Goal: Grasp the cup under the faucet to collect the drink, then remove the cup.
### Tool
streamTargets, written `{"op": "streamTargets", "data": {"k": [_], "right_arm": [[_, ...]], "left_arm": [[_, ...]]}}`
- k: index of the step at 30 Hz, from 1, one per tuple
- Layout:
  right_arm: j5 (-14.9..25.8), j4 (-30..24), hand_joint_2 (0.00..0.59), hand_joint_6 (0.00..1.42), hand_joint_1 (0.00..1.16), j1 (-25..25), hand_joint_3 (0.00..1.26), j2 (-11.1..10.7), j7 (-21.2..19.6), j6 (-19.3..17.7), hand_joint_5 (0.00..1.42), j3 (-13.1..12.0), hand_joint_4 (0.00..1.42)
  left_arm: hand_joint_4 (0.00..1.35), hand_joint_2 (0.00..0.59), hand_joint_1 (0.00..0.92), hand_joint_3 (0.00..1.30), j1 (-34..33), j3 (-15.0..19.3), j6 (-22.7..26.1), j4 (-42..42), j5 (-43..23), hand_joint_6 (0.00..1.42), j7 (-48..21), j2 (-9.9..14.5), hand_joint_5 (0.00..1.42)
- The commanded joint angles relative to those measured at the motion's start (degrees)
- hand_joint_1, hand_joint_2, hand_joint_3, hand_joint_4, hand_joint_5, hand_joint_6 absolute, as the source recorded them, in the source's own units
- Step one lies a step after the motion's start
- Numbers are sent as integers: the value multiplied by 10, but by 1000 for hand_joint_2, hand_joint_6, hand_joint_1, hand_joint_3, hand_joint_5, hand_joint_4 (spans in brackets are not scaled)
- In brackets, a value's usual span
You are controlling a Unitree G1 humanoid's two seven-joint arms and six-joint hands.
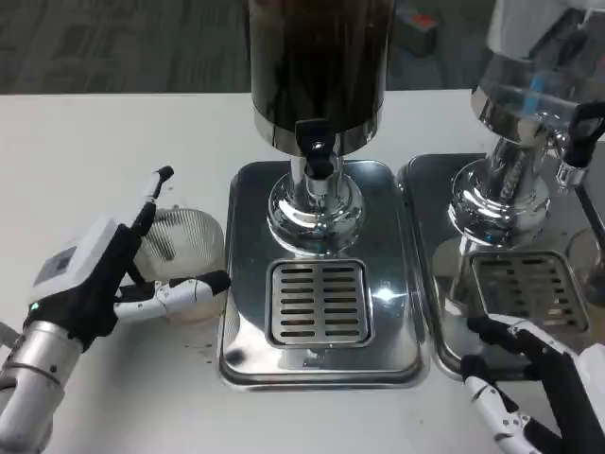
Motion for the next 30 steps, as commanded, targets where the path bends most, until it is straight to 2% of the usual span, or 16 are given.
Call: {"op": "streamTargets", "data": {"k": [1, 9, 16, 20, 30], "right_arm": [[6, -5, 411, 401, 258, 5, 343, 0, 0, 1, 288, -8, 317], [16, -6, 417, 401, 264, 6, 347, 1, 5, 1, 288, -12, 322], [20, -8, 414, 401, 265, 8, 347, 1, 7, -1, 288, -14, 323], [20, -9, 414, 401, 265, 10, 347, 0, 7, -2, 288, -14, 323], [27, -11, 417, 393, 260, 12, 348, -1, 11, -2, 288, -17, 323]], "left_arm": [[317, 46, 354, 7, 1, -14, 6, 10, 20, 892, -11, 3, 569], [436, 67, 437, 152, 1, -17, 19, 9, 24, 1108, 1, 0, 703], [574, 69, 444, 372, 3, -15, 21, 8, 29, 1257, 15, -5, 838], [613, 61, 446, 412, 4, -13, 17, 10, 28, 1338, 24, -7, 880], [757, 34, 464, 553, 20, -3, -4, -6, 36, 1424, 96, -11, 1008]]}}
